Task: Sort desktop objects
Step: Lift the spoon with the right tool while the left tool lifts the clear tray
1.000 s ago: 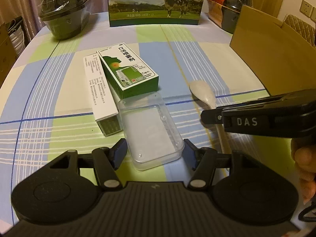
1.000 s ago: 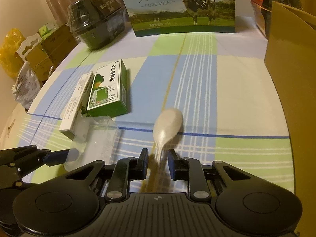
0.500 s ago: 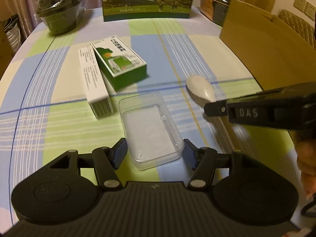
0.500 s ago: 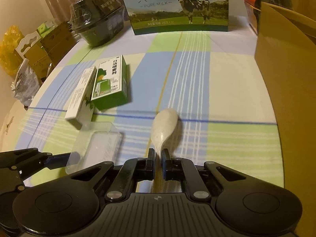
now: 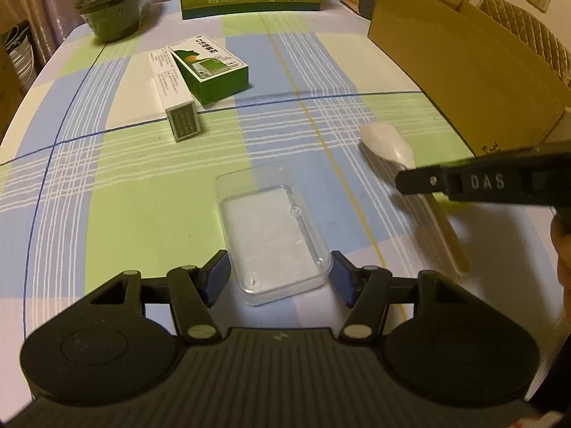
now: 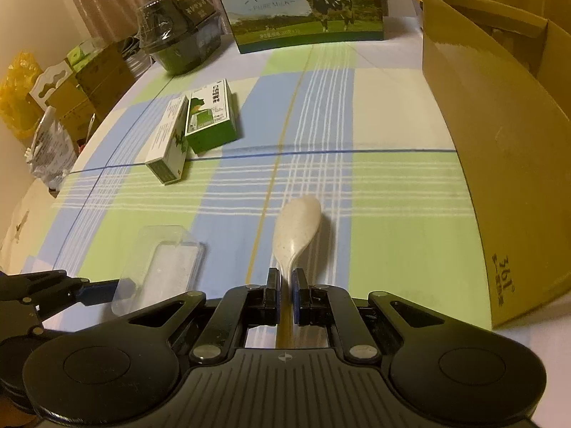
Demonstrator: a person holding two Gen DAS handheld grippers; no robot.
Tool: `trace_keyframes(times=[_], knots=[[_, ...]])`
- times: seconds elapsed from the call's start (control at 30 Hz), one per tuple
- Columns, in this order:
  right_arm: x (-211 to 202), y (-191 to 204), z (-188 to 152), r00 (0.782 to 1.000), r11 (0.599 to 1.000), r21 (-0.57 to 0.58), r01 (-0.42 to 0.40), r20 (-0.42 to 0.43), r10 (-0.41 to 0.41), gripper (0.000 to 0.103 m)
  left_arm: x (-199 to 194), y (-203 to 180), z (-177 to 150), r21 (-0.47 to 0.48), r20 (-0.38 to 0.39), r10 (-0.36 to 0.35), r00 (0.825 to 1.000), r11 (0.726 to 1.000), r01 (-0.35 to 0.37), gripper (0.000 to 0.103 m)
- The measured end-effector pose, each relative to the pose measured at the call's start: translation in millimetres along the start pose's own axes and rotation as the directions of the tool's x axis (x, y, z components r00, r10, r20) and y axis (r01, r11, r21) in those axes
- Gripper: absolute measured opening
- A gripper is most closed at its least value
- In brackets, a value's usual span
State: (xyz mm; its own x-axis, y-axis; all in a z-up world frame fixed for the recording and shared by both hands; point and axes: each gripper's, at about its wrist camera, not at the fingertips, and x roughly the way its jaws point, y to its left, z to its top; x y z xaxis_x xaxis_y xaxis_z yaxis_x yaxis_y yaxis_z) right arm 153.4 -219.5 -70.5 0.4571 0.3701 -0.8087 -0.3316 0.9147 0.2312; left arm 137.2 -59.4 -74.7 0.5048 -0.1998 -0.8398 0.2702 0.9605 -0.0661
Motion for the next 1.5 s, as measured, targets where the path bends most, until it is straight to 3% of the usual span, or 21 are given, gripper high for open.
trace_keyframes(times=[0.23, 0.43, 0.5, 0.8, 1.17, 1.5], knots=[[8, 1, -1, 1.000, 1.000, 0.001, 0.006, -0.012, -0.006, 0.003, 7, 6, 9, -0.066, 0.025, 0.009, 1.000, 0.998, -0.007, 0.060], [11, -1, 0, 1.000, 1.000, 0.005, 0.005, -0.015, -0.005, 0.003, 16, 8, 16, -0.071, 0.022, 0.010, 1.000, 0.997, -0.009, 0.056], [12, -1, 0, 1.000, 1.000, 0.006, 0.005, -0.017, -0.005, 0.003, 17, 8, 16, -0.068, 0.023, 0.017, 1.000, 0.998, -0.016, 0.053], [10, 1, 0, 1.000, 1.000, -0.016, 0.015, -0.006, -0.015, 0.003, 13, 2, 16, -0.021, 0.032, 0.029, 0.999, 0.999, -0.029, 0.052], [-1, 0, 4, 1.000, 1.000, 0.010, 0.003, 0.030, -0.003, 0.003, 4, 2, 18, -0.031, 0.049, 0.015, 0.999, 0.999, -0.013, 0.052], [-22, 4, -15, 0.998, 1.000, 0.008, 0.021, 0.058, -0.021, 0.003, -11, -4, 16, -0.011, 0.055, 0.029, 0.998, 1.000, -0.028, 0.052]])
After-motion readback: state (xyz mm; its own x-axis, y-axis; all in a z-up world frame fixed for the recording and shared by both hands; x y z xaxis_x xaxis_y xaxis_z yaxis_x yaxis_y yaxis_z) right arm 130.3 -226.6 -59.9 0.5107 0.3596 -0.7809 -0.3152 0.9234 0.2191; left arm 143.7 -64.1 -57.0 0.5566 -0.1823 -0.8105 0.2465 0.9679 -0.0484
